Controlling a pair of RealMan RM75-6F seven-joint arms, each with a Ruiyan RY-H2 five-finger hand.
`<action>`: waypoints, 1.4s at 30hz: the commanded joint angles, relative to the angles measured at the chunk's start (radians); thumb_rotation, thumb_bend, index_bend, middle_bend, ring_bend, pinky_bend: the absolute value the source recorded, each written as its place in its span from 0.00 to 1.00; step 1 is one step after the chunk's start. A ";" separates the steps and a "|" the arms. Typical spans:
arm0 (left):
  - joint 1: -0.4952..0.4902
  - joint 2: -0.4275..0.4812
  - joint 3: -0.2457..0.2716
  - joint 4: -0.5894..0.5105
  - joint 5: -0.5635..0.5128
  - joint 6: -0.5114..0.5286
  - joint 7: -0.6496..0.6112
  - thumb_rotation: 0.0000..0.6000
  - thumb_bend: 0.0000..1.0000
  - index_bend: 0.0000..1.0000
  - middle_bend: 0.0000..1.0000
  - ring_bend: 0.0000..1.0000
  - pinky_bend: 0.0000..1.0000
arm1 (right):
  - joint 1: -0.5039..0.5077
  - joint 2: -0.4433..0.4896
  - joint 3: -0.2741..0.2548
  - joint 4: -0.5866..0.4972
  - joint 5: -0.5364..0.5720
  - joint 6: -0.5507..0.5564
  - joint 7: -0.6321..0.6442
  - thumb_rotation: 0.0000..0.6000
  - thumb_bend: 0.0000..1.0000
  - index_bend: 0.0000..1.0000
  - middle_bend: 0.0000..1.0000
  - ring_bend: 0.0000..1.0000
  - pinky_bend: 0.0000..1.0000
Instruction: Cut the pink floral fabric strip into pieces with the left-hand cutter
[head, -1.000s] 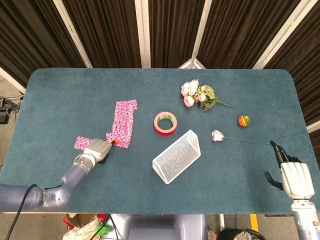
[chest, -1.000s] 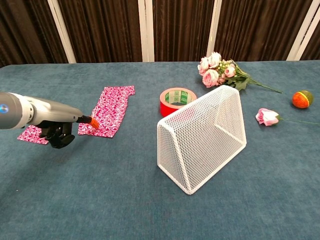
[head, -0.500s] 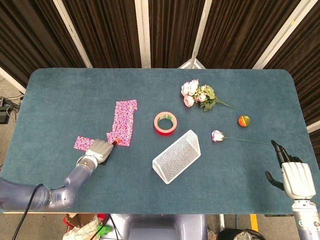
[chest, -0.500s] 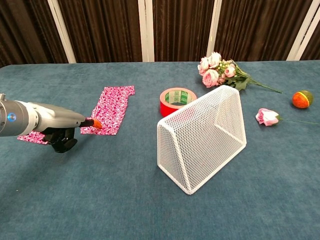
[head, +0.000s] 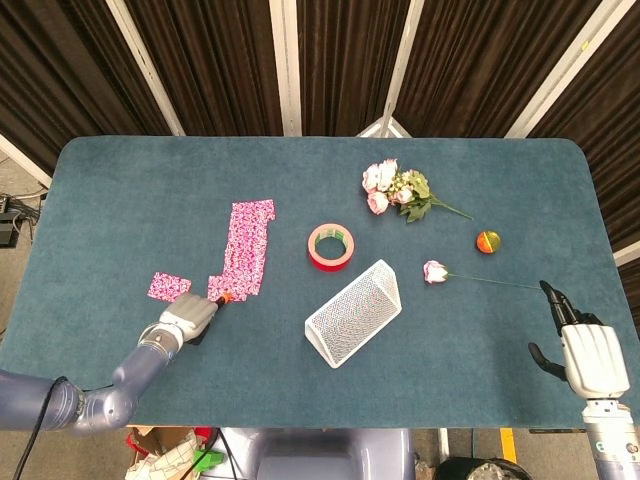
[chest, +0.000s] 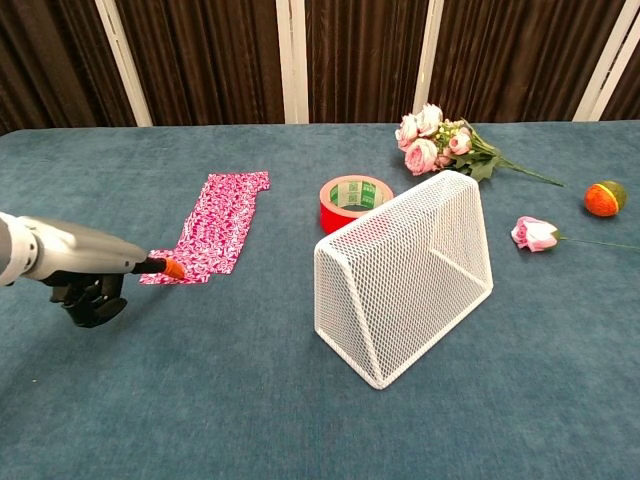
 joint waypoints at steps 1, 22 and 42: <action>0.003 0.007 0.008 -0.006 0.002 -0.002 -0.007 1.00 0.91 0.00 0.83 0.72 0.67 | 0.000 0.000 0.000 0.000 0.000 0.000 -0.001 1.00 0.29 0.00 0.22 0.45 0.46; 0.010 0.074 0.058 -0.069 0.114 -0.165 -0.144 1.00 0.91 0.00 0.83 0.72 0.67 | 0.001 -0.001 0.001 -0.002 -0.002 0.001 -0.003 1.00 0.29 0.00 0.22 0.45 0.46; 0.089 0.127 0.036 -0.091 0.319 -0.037 -0.251 1.00 0.91 0.00 0.83 0.72 0.67 | 0.004 -0.009 -0.001 0.002 0.001 -0.006 -0.011 1.00 0.29 0.00 0.22 0.45 0.46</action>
